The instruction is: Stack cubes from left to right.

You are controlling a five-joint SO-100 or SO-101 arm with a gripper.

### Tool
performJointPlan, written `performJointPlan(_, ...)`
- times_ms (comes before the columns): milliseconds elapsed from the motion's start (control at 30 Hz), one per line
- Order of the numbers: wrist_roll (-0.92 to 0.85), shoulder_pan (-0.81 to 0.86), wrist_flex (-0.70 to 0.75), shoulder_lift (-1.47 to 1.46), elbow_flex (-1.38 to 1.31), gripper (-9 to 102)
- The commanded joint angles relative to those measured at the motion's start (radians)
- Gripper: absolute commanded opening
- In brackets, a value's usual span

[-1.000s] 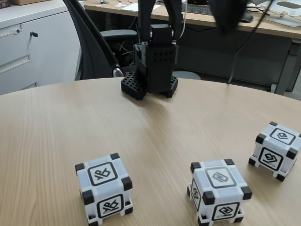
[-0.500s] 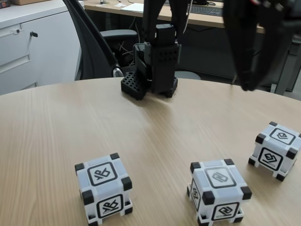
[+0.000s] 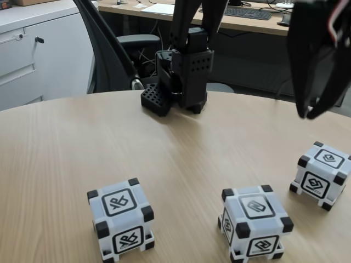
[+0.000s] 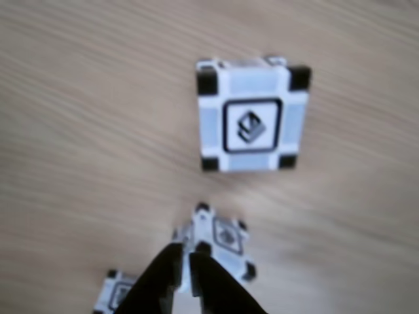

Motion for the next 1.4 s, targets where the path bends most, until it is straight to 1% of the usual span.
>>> performJointPlan(0,0.005,0.005,0.005,-0.009,-0.044,0)
performJointPlan(233,-0.057,0.005,-0.003,-0.009,-0.048,0)
performJointPlan(367,-0.060,0.005,-0.003,-0.009,-0.072,7)
performJointPlan(467,-0.080,0.005,-0.003,-0.009,-0.104,15)
performJointPlan(633,-0.080,0.005,0.006,-0.009,-0.143,19)
performJointPlan(667,-0.049,0.005,0.006,-0.009,-0.143,19)
performJointPlan(767,-0.089,0.005,0.008,-0.009,-0.132,22)
performJointPlan(833,-0.083,0.006,0.008,-0.009,-0.129,26)
performJointPlan(933,-0.094,0.012,0.000,-0.009,-0.126,35)
performJointPlan(1000,-0.124,0.012,0.008,-0.009,-0.124,38)
performJointPlan(1133,-0.109,0.005,0.009,-0.009,-0.124,43)
performJointPlan(1367,-0.008,0.003,0.012,-0.014,-0.100,43)
